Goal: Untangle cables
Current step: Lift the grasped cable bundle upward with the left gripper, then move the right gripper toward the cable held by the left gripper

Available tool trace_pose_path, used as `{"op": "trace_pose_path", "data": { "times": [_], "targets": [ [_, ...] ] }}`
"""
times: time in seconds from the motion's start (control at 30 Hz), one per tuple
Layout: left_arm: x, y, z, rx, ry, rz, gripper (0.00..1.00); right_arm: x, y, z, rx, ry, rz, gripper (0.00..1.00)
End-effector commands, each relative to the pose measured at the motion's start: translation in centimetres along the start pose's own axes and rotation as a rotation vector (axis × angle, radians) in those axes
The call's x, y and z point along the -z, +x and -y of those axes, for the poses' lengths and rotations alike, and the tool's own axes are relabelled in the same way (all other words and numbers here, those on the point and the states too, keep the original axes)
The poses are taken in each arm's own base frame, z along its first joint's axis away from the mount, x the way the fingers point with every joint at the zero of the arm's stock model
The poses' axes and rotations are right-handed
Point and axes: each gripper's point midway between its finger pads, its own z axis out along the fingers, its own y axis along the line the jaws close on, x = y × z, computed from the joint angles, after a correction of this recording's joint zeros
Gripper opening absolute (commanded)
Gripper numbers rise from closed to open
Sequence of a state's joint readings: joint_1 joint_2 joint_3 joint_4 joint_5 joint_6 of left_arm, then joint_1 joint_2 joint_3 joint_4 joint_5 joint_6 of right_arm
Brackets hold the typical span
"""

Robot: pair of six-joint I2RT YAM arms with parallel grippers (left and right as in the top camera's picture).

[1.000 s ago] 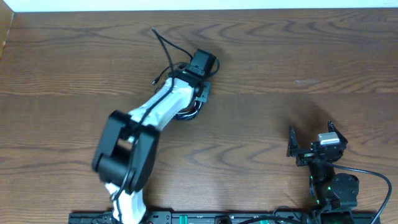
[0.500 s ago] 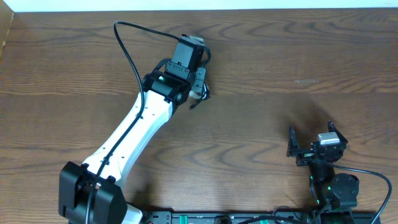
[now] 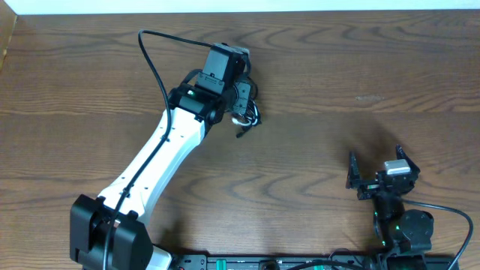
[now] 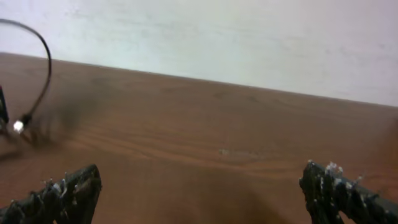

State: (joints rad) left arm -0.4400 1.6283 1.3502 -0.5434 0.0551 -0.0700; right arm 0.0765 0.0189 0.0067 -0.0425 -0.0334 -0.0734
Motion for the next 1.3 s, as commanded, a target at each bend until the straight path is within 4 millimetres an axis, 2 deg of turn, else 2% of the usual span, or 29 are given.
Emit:
{"op": "trace_pose_path", "data": {
  "times": [0.0, 0.1, 0.2, 0.33, 0.4, 0.53, 0.6, 0.67, 0.73, 0.83, 0.97, 1.0, 1.07, 1.1, 1.17, 1.2, 1.23, 1.27],
  "targets": [
    [0.1, 0.4, 2.7, -0.068, 0.201, -0.031, 0.07, 0.1, -1.9, -1.1, -0.003, -0.065, 0.081, 0.99],
    [1.0, 1.4, 5.6, -0.211, 0.390, -0.044, 0.07, 0.6, -4.3, -2.4, -0.028, -0.149, 0.172, 0.99],
    [1.6, 2.0, 6.8, -0.287, 0.474, -0.044, 0.07, 1.1, -6.7, -2.4, -0.123, -0.168, 0.204, 0.99],
    [1.7, 2.1, 6.9, -0.300, 0.482, -0.044, 0.07, 1.4, -10.7, -2.5, -0.120, -0.186, 0.203, 0.99],
    [1.7, 2.1, 6.9, -0.300, 0.482, -0.044, 0.07, 0.9, -12.6, -2.5, -0.124, -0.197, 0.163, 0.99],
    [1.7, 2.1, 6.9, -0.298, 0.481, -0.044, 0.07, -0.9, -15.8, -4.0, -0.134, -0.305, 0.045, 0.99],
    [1.7, 2.1, 6.9, -0.298, 0.481, -0.044, 0.07, -2.2, -16.8, -4.7, -0.153, -0.355, -0.039, 0.99],
    [1.7, 2.1, 6.9, -0.297, 0.481, -0.043, 0.08, -4.2, -17.2, -5.3, -0.187, -0.401, -0.183, 0.99],
    [1.6, 2.0, 6.6, -0.292, 0.478, -0.043, 0.07, -5.3, -17.3, -5.9, -0.214, -0.438, -0.278, 0.99],
    [1.9, 1.7, 6.1, -0.259, 0.505, -0.037, 0.07, -6.7, -18.3, -7.5, -0.244, -0.551, -0.322, 0.99],
    [3.0, 1.1, 5.7, -0.204, 0.614, -0.011, 0.07, -7.6, -18.4, -9.4, -0.272, -0.692, -0.331, 0.99],
    [3.3, 1.0, 5.6, -0.191, 0.641, -0.004, 0.08, -7.9, -18.2, -9.6, -0.274, -0.703, -0.332, 0.85],
    [3.8, 0.7, 5.5, -0.170, 0.685, 0.007, 0.07, -8.5, -17.5, -9.7, -0.284, -0.709, -0.356, 0.38],
    [4.1, 0.6, 5.4, -0.160, 0.706, 0.013, 0.08, -8.7, -17.1, -9.9, -0.288, -0.712, -0.368, 0.22],
    [4.5, 0.4, 5.3, -0.147, 0.735, 0.023, 0.07, -9.1, -16.3, -10.4, -0.302, -0.724, -0.398, 0.13],
    [4.7, 0.3, 5.3, -0.142, 0.750, 0.027, 0.07, -9.2, -15.9, -10.8, -0.311, -0.731, -0.416, 0.13],
    [4.9, 0.3, 5.4, -0.139, 0.765, 0.030, 0.08, -9.3, -15.6, -11.2, -0.314, -0.740, -0.428, 0.13],
    [5.1, 0.2, 5.6, -0.139, 0.786, 0.034, 0.08, -9.4, -15.1, -11.8, -0.316, -0.755, -0.447, 0.23]
  ]
}}
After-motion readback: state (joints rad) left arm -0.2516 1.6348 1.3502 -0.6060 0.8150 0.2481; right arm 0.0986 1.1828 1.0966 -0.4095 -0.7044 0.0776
